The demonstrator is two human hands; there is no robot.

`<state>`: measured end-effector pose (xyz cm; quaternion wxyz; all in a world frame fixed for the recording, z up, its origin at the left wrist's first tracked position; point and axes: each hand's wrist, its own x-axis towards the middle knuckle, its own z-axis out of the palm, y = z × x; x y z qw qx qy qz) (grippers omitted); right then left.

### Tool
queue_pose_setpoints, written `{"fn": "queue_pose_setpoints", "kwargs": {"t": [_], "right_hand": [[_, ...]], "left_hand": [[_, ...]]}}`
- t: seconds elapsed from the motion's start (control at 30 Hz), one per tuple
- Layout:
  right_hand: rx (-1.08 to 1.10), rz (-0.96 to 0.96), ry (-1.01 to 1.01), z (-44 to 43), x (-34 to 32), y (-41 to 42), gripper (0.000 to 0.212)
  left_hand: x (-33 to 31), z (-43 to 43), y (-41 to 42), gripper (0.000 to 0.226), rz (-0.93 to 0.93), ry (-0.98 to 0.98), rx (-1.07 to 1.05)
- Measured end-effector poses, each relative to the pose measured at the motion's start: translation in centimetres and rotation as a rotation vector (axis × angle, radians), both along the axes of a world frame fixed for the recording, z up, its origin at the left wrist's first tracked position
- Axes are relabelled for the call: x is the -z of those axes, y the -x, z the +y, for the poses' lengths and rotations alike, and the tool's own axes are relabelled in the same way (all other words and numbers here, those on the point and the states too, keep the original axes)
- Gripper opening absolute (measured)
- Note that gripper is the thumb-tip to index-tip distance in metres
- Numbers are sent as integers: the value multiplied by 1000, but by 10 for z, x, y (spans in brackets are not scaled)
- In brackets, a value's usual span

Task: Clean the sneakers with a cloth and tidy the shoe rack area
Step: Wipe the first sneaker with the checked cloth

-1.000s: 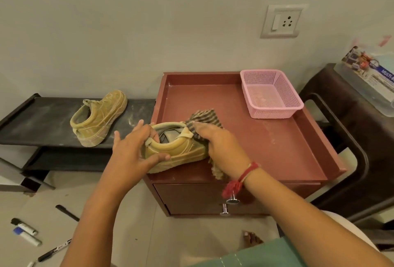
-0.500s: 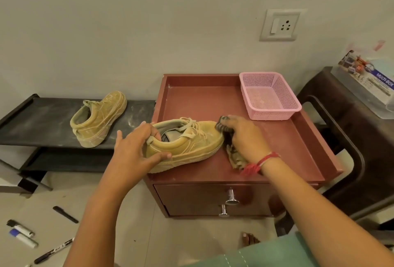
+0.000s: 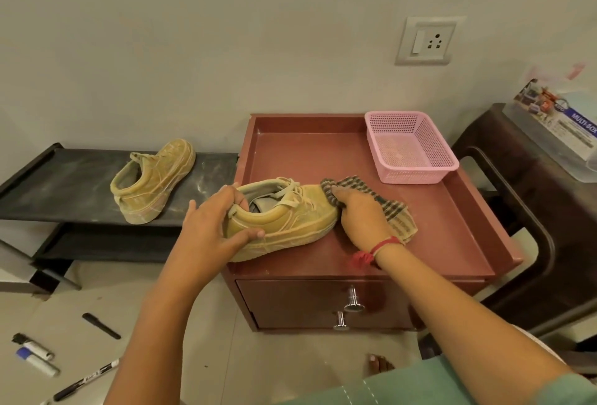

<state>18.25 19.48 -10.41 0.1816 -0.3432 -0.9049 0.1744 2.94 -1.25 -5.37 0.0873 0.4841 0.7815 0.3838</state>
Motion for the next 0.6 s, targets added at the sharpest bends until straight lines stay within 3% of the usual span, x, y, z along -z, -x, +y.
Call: {"fn": "queue_pose_setpoints", "kwargs": {"t": [0.07, 0.13, 0.23, 0.37, 0.53, 0.6], "right_hand": [[-103, 98, 83, -10, -4, 5, 53], [-181, 62, 73, -9, -6, 6, 56], [-110, -52, 2, 2, -7, 2, 55], [-270, -50, 48, -5, -14, -2, 54], [-98, -37, 41, 2, -9, 3, 55], [-165, 4, 102, -8, -12, 6, 55]], "left_hand": [[0, -1, 0, 33, -6, 10, 4], [-1, -1, 0, 32, -11, 21, 1], [-2, 2, 1, 33, -18, 18, 10], [1, -1, 5, 32, -15, 0, 12], [0, 3, 4, 33, -13, -5, 10], [2, 2, 3, 33, -3, -20, 4]]}}
